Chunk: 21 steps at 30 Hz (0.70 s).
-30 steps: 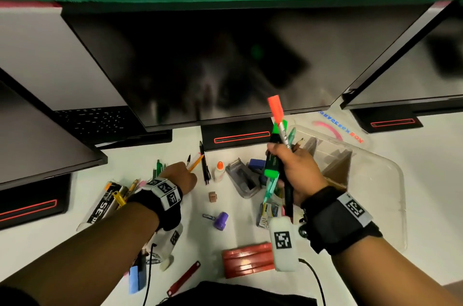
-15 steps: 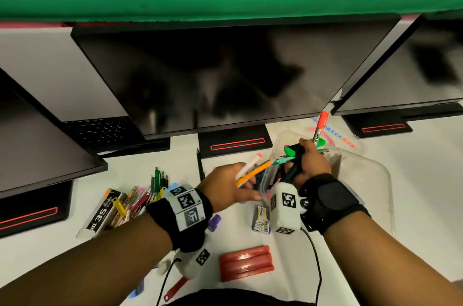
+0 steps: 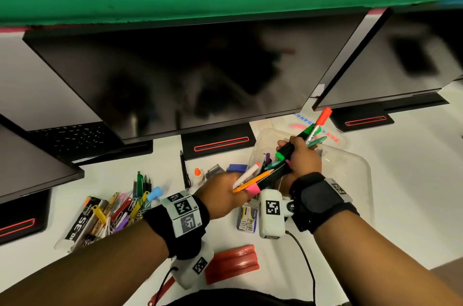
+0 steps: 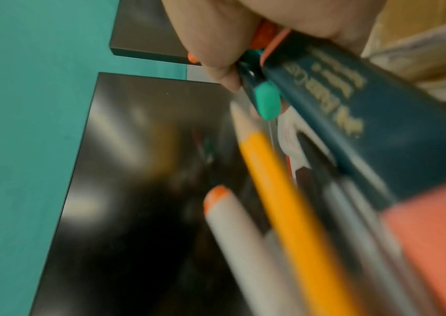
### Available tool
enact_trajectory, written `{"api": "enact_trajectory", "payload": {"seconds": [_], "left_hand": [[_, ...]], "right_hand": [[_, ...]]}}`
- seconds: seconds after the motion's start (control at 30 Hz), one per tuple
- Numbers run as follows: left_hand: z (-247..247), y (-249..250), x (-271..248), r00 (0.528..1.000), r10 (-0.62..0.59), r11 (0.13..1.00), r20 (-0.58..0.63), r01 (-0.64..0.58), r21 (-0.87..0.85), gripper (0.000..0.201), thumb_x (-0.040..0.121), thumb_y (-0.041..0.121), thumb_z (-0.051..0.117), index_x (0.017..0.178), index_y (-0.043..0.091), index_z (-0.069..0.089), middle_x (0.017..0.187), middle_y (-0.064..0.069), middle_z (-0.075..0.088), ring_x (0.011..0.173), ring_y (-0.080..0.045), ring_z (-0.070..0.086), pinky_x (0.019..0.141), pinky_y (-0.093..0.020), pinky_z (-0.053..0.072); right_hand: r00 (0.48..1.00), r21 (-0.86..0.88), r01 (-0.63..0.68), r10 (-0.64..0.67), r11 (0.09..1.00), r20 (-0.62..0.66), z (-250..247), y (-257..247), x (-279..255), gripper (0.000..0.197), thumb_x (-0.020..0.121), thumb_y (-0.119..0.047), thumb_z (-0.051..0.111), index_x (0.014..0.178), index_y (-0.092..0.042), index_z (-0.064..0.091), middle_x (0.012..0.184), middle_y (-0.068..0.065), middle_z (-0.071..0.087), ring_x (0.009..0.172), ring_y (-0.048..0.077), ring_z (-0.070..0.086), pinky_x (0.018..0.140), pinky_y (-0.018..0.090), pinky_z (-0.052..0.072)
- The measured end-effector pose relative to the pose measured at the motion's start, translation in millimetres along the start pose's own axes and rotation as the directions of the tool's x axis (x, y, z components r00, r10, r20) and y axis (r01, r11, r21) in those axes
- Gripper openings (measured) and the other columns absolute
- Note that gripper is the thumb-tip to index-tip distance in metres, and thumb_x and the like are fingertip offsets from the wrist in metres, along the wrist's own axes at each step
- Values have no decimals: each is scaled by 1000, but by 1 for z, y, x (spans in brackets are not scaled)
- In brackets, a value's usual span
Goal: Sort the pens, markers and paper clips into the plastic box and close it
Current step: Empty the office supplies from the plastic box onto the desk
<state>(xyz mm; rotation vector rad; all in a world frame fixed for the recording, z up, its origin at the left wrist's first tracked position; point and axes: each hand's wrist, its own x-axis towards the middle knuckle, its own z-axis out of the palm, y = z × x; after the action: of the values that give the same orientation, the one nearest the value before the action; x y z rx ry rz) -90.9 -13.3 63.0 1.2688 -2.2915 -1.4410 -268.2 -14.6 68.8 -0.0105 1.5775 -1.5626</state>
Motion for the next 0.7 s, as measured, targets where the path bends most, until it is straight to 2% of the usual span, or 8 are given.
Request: {"api": "enact_trajectory", "payload": {"seconds": [0.1,0.17,0.27,0.37,0.43,0.5,0.6,0.7], "left_hand": [[-9,-11,-3,998,-56,998,-24,57,6,16,88,32,59,74,25,59,68,2,56,60,-12,50,61,-26,43],[-17,-21,-5,993,-101,995,-55,101,-5,17,89,28,59,79,16,64,67,0,57,59,-15,50,65,-30,45],[-25,-31,-3,976,-178,982,-125,168,-85,17,89,23,58,82,8,65,66,-9,58,54,-20,48,60,-37,46],[-27,-30,2,949,-204,976,-241,178,-124,23,88,28,57,83,8,68,74,-22,64,54,-21,49,55,-28,43],[-25,-24,6,936,-210,974,-282,174,-148,27,88,33,56,81,10,68,77,-17,67,60,-19,51,60,-27,42],[-21,-17,10,931,-217,971,-294,176,-160,27,88,35,56,78,13,67,71,-6,65,59,-16,51,63,-29,42],[-13,-11,15,933,-219,973,-284,186,-138,27,88,34,56,80,11,68,67,1,64,65,-20,58,71,-33,48],[-6,-11,19,936,-218,975,-276,195,-106,34,88,38,56,82,7,67,79,-12,69,79,-31,65,80,-40,53]], "right_hand": [[992,-75,129,-130,989,-4,-9,-7,5,12,90,-9,48,84,-4,57,71,9,64,62,23,60,65,35,54],[991,-156,132,-130,979,21,-14,-6,8,18,90,-9,49,73,-6,57,67,11,61,60,27,57,68,40,52],[993,-337,113,-91,935,81,-16,7,7,25,91,-16,53,68,-7,56,65,14,62,58,30,59,65,42,52],[984,-606,160,-81,779,156,-11,28,7,31,82,-33,62,86,-2,63,84,19,70,78,36,68,80,48,56],[976,-729,208,-85,652,202,-6,33,2,33,86,-29,61,102,1,62,99,17,69,92,34,67,81,32,51],[971,-801,231,-83,553,222,-2,33,0,31,89,-22,58,109,2,60,105,17,67,98,32,64,74,27,44],[973,-858,219,-41,464,227,4,30,-2,29,88,-15,55,110,4,59,109,21,65,102,35,62,79,31,46],[971,-887,221,-4,405,240,7,29,0,36,90,-15,52,121,2,51,122,19,58,112,33,57,87,31,45]]}}
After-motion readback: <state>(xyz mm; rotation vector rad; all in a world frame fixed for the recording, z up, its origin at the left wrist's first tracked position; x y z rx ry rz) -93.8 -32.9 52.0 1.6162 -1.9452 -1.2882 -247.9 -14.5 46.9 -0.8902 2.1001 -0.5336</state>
